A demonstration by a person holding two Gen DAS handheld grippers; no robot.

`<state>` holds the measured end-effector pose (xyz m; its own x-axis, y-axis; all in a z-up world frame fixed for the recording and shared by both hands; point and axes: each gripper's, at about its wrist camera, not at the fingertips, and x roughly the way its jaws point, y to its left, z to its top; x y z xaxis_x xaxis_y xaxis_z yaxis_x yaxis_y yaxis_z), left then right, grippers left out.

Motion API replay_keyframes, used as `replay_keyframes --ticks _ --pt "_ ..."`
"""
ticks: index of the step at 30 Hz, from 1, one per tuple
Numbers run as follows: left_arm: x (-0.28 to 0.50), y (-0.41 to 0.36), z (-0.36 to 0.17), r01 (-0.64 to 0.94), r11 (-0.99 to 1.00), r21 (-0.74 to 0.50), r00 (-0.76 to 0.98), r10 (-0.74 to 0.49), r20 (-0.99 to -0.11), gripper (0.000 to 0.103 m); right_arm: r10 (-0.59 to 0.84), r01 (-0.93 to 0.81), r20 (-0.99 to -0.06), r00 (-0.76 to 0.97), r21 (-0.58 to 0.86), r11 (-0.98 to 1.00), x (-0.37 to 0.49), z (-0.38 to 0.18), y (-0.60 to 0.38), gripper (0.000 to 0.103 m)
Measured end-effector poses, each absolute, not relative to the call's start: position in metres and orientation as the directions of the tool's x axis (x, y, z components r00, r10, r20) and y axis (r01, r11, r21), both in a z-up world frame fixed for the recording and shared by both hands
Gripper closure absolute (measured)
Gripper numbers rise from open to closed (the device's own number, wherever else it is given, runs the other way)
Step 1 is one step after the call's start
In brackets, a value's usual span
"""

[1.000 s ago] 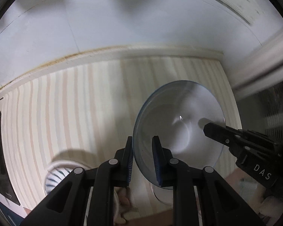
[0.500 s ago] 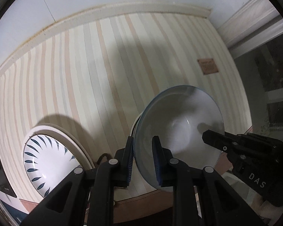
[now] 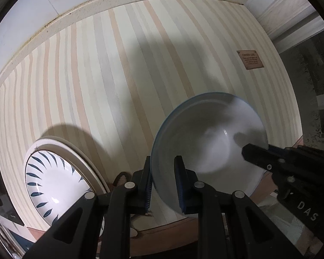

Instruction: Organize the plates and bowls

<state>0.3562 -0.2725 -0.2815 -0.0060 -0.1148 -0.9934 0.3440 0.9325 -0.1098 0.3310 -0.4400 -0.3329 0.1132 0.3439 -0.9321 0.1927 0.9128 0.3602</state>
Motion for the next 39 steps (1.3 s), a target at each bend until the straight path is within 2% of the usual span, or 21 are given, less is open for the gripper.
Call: replay_keyframes --ticks 9,10,12,14,15,18,19,20,22,26,39 --pt "0.343 -0.267 -0.267 0.347 0.934 -0.091 0.042 -0.113 -0.993 0.085 0.324 0.198 -0.939 0.117 0.342 0.919 0.331 -0.327 -0.439 0.084" --pt "0.341 -0.265 -0.262 0.346 0.934 -0.085 0.055 -0.110 -0.992 0.085 0.325 0.199 -0.938 0.120 0.343 0.918 0.330 -0.325 -0.438 0.080" --pt "0.334 -0.262 -0.250 0.355 0.932 -0.075 0.090 -0.114 -0.989 0.084 0.309 0.187 -0.941 0.140 0.332 0.925 0.325 -0.314 -0.436 0.065" --pt "0.327 -0.258 -0.239 0.363 0.930 -0.064 0.122 -0.116 -0.986 0.075 0.281 0.170 -0.946 0.163 0.308 0.936 0.318 -0.303 -0.433 0.042" --pt "0.324 -0.256 -0.235 0.364 0.929 -0.065 0.136 -0.122 -0.983 0.073 0.274 0.161 -0.946 0.175 0.302 0.940 0.314 -0.297 -0.430 0.038" --pt "0.315 -0.249 -0.223 0.359 0.931 -0.066 0.165 -0.133 -0.977 0.059 0.236 0.139 -0.948 0.214 0.269 0.953 0.300 -0.280 -0.425 0.025" --pt "0.311 -0.246 -0.219 0.357 0.932 -0.059 0.181 -0.131 -0.975 0.046 0.224 0.138 -0.948 0.225 0.259 0.956 0.296 -0.275 -0.424 0.021" --pt "0.310 -0.244 -0.217 0.354 0.934 -0.054 0.192 -0.129 -0.973 0.033 0.214 0.139 -0.948 0.235 0.251 0.958 0.292 -0.270 -0.424 0.020" --pt "0.307 -0.241 -0.212 0.346 0.937 -0.049 0.216 -0.130 -0.968 0.022 0.198 0.145 -0.946 0.256 0.241 0.960 0.283 -0.259 -0.425 0.018" --pt "0.301 -0.233 -0.203 0.332 0.941 -0.059 0.239 -0.145 -0.960 0.017 0.179 0.161 -0.938 0.298 0.234 0.959 0.269 -0.240 -0.430 0.014" --pt "0.291 -0.226 -0.171 0.317 0.934 -0.165 0.247 -0.249 -0.936 0.015 0.198 0.189 -0.910 0.365 0.281 0.941 0.245 -0.201 -0.443 0.012"
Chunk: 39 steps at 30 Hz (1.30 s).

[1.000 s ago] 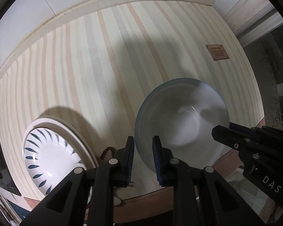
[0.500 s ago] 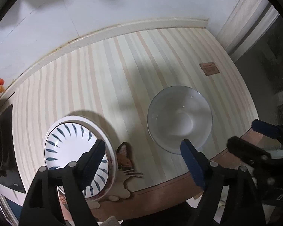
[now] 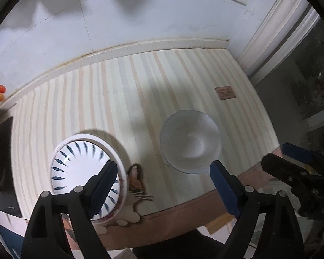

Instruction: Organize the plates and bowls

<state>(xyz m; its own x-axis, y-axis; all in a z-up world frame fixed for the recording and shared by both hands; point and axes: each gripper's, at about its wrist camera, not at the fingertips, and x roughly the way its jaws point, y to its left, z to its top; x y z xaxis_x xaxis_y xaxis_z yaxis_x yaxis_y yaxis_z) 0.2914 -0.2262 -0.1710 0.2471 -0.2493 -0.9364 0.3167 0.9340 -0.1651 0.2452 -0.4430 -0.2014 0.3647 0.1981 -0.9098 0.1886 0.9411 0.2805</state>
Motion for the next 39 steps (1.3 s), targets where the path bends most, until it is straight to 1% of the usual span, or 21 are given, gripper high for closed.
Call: replay_keyframes --ticks 4,7,10,14,18,19,20,21,22,23,24,25,26,27,28,31,34,39 --pt "0.297 -0.228 -0.171 0.310 0.929 -0.201 0.229 -0.278 -0.933 0.015 0.210 0.208 -0.910 0.359 0.297 0.932 0.245 -0.200 -0.451 0.011" --pt "0.309 -0.229 -0.184 0.294 0.927 -0.234 0.185 -0.295 -0.937 0.015 0.226 0.225 -0.910 0.347 0.315 0.922 0.248 -0.210 -0.458 0.011" --pt "0.329 -0.229 -0.205 0.272 0.922 -0.277 0.142 -0.323 -0.936 0.015 0.289 0.241 -0.903 0.318 0.372 0.896 0.256 -0.236 -0.463 0.011" --pt "0.364 -0.229 -0.247 0.192 0.909 -0.371 0.037 -0.384 -0.922 0.015 0.438 0.255 -0.847 0.300 0.514 0.819 0.277 -0.290 -0.473 0.011" --pt "0.392 -0.237 -0.289 0.132 0.899 -0.417 -0.056 -0.414 -0.909 0.016 0.534 0.303 -0.806 0.255 0.591 0.748 0.297 -0.348 -0.478 0.011" --pt "0.397 -0.241 -0.301 0.126 0.889 -0.441 -0.090 -0.433 -0.897 0.021 0.555 0.311 -0.796 0.242 0.606 0.733 0.300 -0.361 -0.477 0.011" --pt "0.400 -0.244 -0.310 0.122 0.886 -0.447 -0.113 -0.435 -0.893 0.031 0.572 0.320 -0.790 0.223 0.613 0.722 0.304 -0.374 -0.477 0.011" --pt "0.401 -0.247 -0.318 0.120 0.883 -0.453 -0.138 -0.438 -0.889 0.035 0.578 0.329 -0.787 0.214 0.616 0.716 0.307 -0.383 -0.477 0.011" --pt "0.401 -0.252 -0.329 0.119 0.874 -0.471 -0.171 -0.450 -0.877 0.043 0.588 0.333 -0.782 0.206 0.621 0.710 0.309 -0.391 -0.476 0.011" --pt "0.400 -0.256 -0.337 0.119 0.866 -0.486 -0.199 -0.459 -0.866 0.054 0.600 0.331 -0.777 0.192 0.626 0.706 0.311 -0.399 -0.475 0.014" --pt "0.399 -0.259 -0.342 0.125 0.867 -0.482 -0.217 -0.450 -0.866 0.057 0.609 0.336 -0.773 0.175 0.629 0.701 0.313 -0.408 -0.473 0.016" --pt "0.397 -0.262 -0.346 0.143 0.871 -0.470 -0.215 -0.436 -0.874 0.058 0.620 0.341 -0.767 0.163 0.634 0.694 0.314 -0.414 -0.471 0.026" --pt "0.397 -0.262 -0.347 0.150 0.867 -0.475 -0.206 -0.443 -0.873 0.057 0.636 0.346 -0.756 0.152 0.644 0.683 0.315 -0.421 -0.469 0.034" --pt "0.397 -0.261 -0.347 0.149 0.863 -0.483 -0.203 -0.451 -0.869 0.057 0.643 0.346 -0.752 0.150 0.649 0.678 0.315 -0.424 -0.468 0.046" --pt "0.398 -0.260 -0.348 0.140 0.861 -0.489 -0.205 -0.458 -0.865 0.059 0.647 0.345 -0.749 0.146 0.651 0.676 0.315 -0.428 -0.466 0.051" --pt "0.398 -0.258 -0.348 0.127 0.864 -0.488 -0.194 -0.460 -0.866 0.061 0.649 0.344 -0.745 0.153 0.656 0.671 0.316 -0.429 -0.464 0.051" --pt "0.395 -0.256 -0.344 0.137 0.879 -0.457 -0.180 -0.431 -0.884 0.061 0.644 0.340 -0.749 0.157 0.653 0.676 0.319 -0.428 -0.461 0.051" --pt "0.393 -0.235 -0.333 0.112 0.888 -0.446 -0.162 -0.427 -0.890 0.061 0.645 0.318 -0.753 0.129 0.648 0.692 0.328 -0.423 -0.451 0.052"
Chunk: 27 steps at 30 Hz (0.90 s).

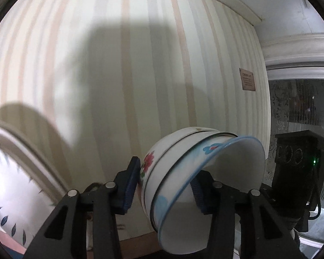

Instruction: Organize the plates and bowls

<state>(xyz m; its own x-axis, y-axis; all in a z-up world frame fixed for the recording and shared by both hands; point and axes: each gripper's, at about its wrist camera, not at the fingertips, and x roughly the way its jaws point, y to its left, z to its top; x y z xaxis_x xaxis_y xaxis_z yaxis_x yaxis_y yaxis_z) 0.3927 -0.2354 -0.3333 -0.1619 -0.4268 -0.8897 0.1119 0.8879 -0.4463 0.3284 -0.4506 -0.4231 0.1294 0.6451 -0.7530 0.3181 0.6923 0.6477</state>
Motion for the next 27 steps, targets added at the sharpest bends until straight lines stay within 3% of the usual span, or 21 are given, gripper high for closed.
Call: replay_keyframes --ticks 13,19,27 --pt "0.373 -0.116 -0.265 0.105 0.907 -0.408 -0.046 -0.406 -0.913 0.061 0.679 0.217 -0.722 0.135 0.690 0.691 0.346 -0.365 -0.349 0.053" --pt "0.365 -0.052 -0.268 0.047 0.926 -0.375 -0.020 -0.375 -0.927 0.061 0.710 0.166 -0.696 0.108 0.717 0.677 0.347 -0.367 -0.270 0.053" --pt "0.364 -0.023 -0.291 0.003 0.928 -0.372 -0.010 -0.372 -0.928 0.061 0.705 0.118 -0.707 0.052 0.706 0.699 0.348 -0.384 -0.203 0.053"
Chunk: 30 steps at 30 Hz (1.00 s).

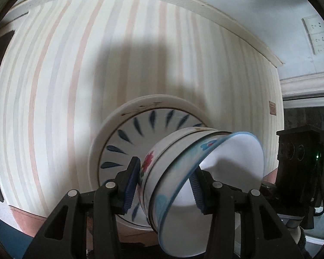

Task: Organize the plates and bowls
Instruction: 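Lower the bowl stack onto the plate stack and open both grippers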

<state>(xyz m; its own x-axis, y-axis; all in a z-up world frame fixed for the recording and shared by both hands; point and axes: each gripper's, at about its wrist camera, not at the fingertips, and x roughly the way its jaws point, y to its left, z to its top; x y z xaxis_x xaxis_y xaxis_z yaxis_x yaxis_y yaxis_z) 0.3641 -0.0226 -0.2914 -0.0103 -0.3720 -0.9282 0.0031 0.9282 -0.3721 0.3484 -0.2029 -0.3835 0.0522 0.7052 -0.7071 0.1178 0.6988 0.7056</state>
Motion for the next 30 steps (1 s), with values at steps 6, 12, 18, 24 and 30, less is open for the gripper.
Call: replay_keyframes --ticks 6,12,18,24,30 --pt "0.364 -0.016 -0.309 -0.001 0.926 -0.378 -0.037 -0.378 -0.925 0.061 0.691 0.128 -0.722 0.034 0.689 0.714 0.350 -0.396 -0.193 0.053" --pt "0.365 -0.019 -0.315 0.004 0.926 -0.379 -0.042 -0.378 -0.925 0.061 0.679 0.131 -0.734 0.024 0.675 0.726 0.352 -0.404 -0.196 0.053" --pt "0.364 -0.015 -0.315 0.018 0.927 -0.374 -0.041 -0.373 -0.927 0.061 0.677 0.128 -0.736 0.021 0.673 0.728 0.355 -0.404 -0.194 0.053" --pt "0.360 -0.013 -0.311 0.047 0.936 -0.348 -0.031 -0.347 -0.937 0.061 0.658 0.120 -0.753 0.020 0.655 0.746 0.355 -0.401 -0.192 0.051" --pt "0.356 -0.010 -0.308 0.053 0.944 -0.325 -0.020 -0.324 -0.946 0.061 0.646 0.121 -0.762 0.032 0.645 0.755 0.354 -0.397 -0.194 0.051"
